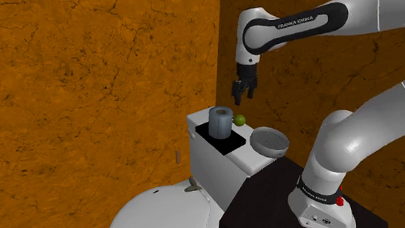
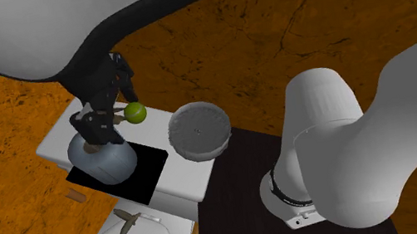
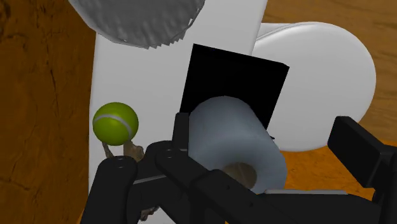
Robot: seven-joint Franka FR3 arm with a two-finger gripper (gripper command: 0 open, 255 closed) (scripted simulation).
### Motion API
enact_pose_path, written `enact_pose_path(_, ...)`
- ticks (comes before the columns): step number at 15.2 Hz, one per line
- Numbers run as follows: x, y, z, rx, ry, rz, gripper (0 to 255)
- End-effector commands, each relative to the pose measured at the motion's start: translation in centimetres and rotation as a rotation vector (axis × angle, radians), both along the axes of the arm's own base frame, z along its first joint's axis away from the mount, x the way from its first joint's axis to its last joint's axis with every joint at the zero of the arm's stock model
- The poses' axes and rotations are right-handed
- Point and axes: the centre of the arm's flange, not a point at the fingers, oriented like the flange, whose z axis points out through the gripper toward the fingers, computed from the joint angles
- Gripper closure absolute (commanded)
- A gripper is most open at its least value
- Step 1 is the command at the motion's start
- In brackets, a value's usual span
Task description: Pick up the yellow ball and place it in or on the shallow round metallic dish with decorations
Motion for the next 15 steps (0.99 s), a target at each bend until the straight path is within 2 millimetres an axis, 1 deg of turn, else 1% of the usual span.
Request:
enact_pose_path(1,1.3,-1.9,-2.2,0.002,0.007,0.001,0)
enact_pose_path(15,7.3,-14.9,-14.7,0.021,0.059,0.008,0)
